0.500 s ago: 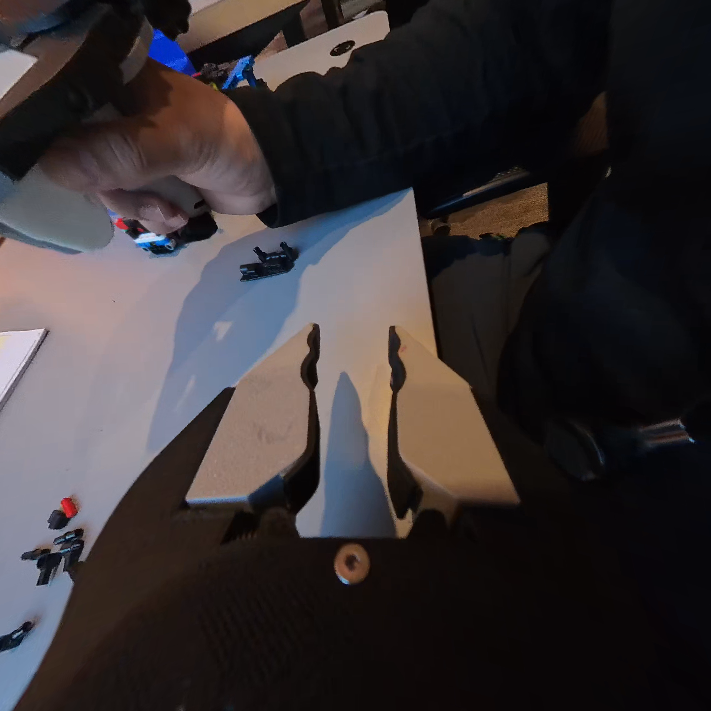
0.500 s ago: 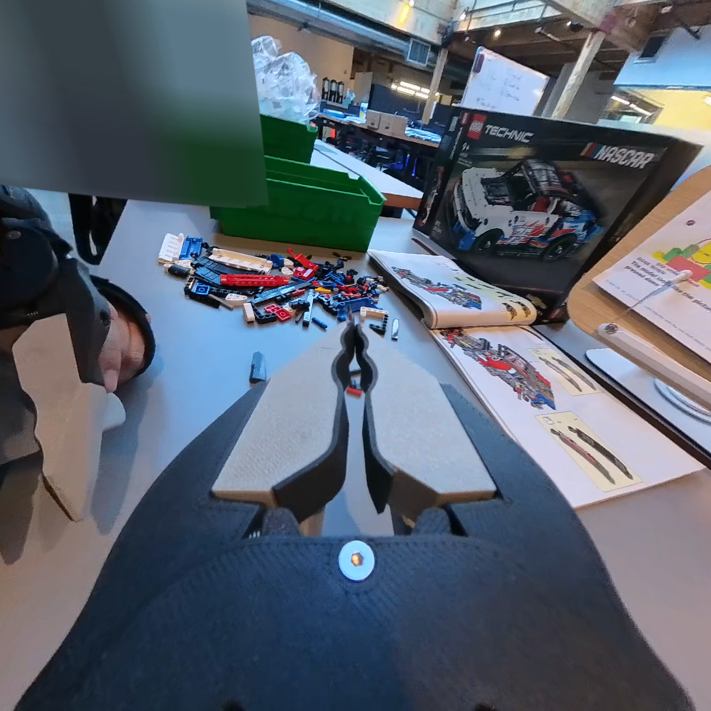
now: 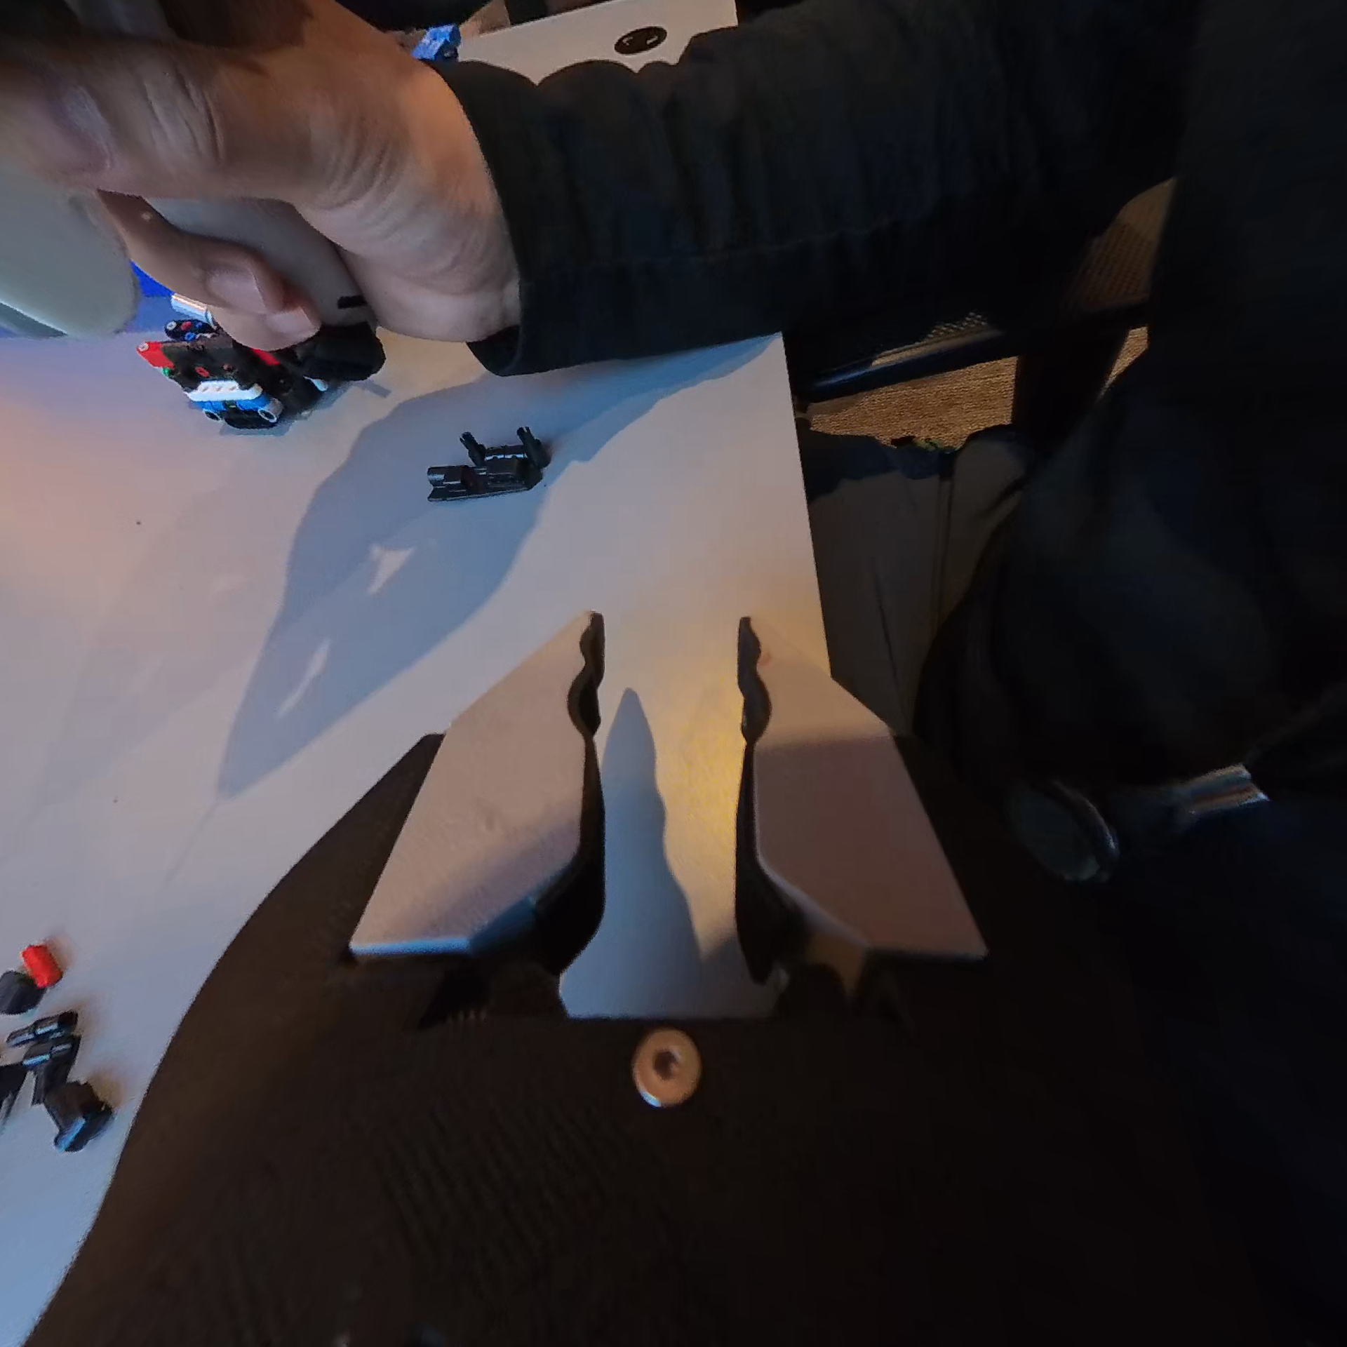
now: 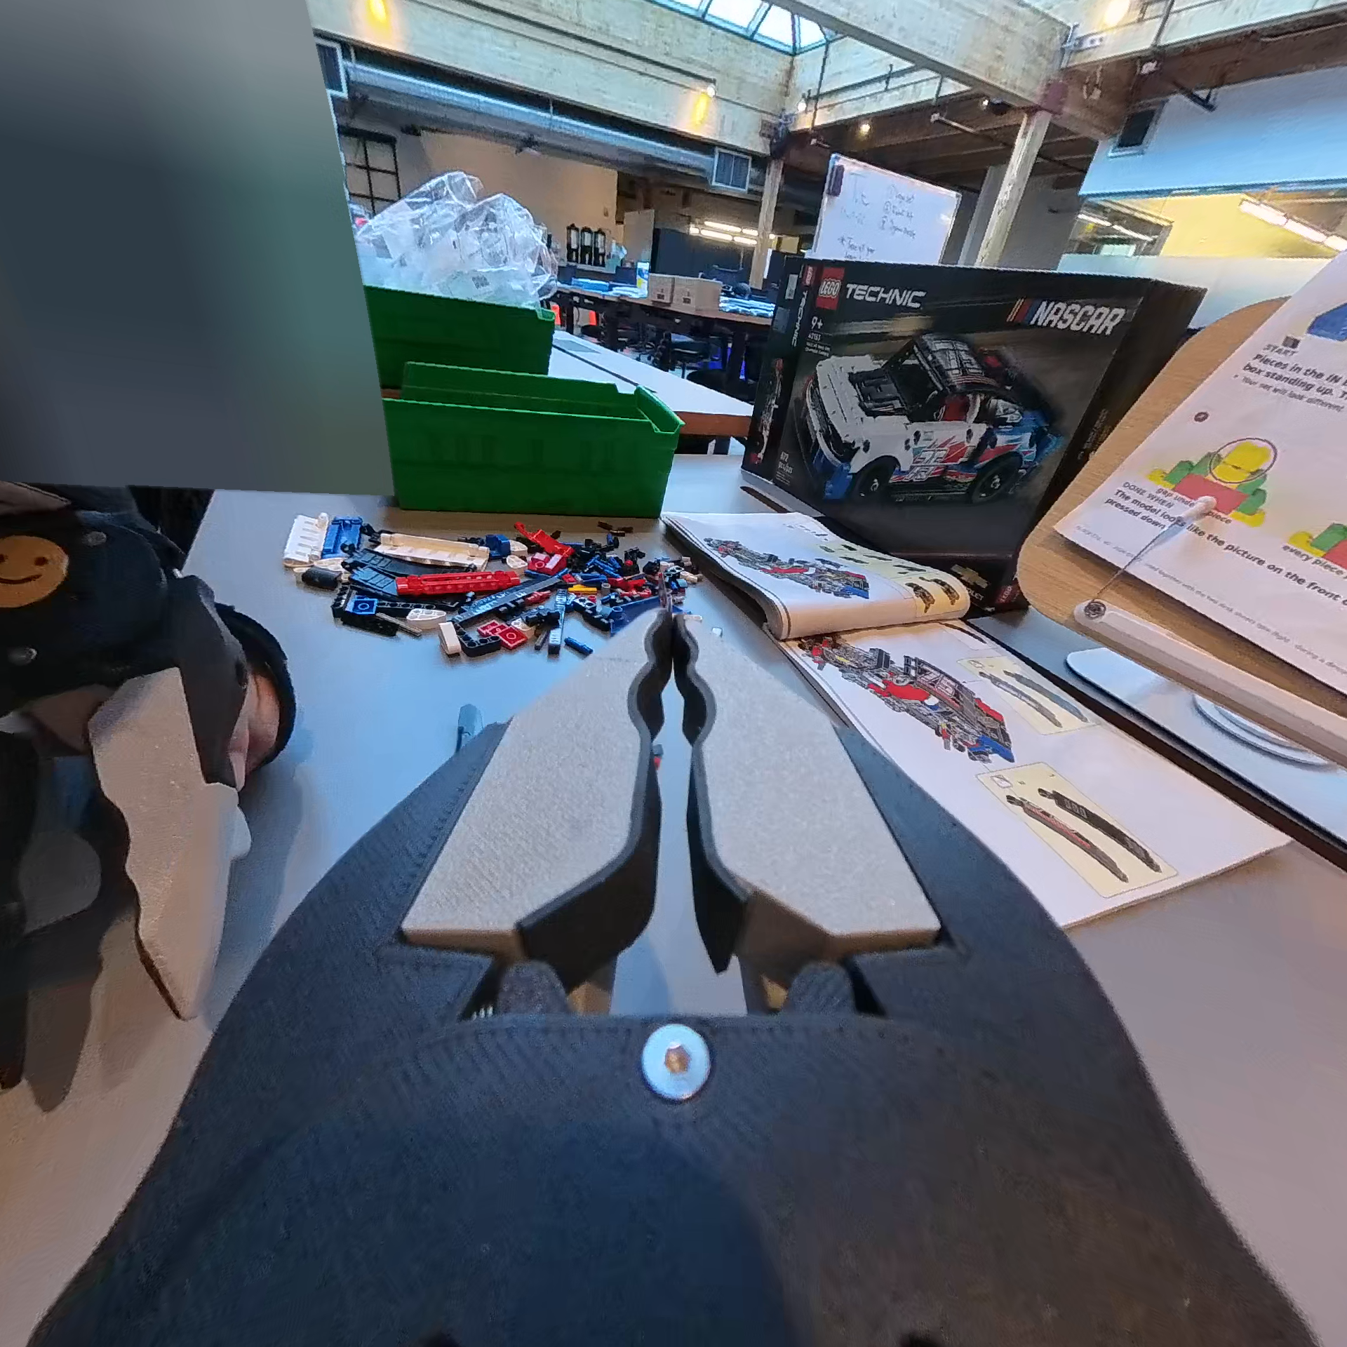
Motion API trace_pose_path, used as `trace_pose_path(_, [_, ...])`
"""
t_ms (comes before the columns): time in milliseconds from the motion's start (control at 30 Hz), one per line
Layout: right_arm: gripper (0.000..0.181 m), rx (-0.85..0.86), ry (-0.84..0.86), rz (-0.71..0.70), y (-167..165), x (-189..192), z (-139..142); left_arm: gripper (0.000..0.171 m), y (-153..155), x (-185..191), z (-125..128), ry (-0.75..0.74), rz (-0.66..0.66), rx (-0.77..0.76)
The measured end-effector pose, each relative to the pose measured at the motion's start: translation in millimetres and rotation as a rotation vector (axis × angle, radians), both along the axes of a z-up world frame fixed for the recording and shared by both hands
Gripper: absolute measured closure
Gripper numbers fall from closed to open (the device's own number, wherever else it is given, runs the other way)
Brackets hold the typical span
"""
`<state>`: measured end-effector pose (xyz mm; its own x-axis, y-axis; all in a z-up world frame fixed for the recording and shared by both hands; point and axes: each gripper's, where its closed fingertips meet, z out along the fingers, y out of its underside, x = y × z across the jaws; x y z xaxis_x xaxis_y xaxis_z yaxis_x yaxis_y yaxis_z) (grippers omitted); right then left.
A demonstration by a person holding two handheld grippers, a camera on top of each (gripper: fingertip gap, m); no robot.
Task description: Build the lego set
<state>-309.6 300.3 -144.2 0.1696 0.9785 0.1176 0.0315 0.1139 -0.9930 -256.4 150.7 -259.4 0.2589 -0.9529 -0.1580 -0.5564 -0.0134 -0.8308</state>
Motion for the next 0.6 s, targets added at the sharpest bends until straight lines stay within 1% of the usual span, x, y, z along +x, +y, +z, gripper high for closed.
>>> trace_pose_path(467, [0.181,0.002,-0.015,0.0,0.2,-2.7,-4.0,0.139,1.3,0.2,-0.6,0.0,0.004,-0.011])
trace_pose_path(600, [0.181,0.014,-0.031,-0.012,2.9,-3.0,-7.6,0.141,-0.7,1.5,-2.1,0.009,-0.014,-0.015])
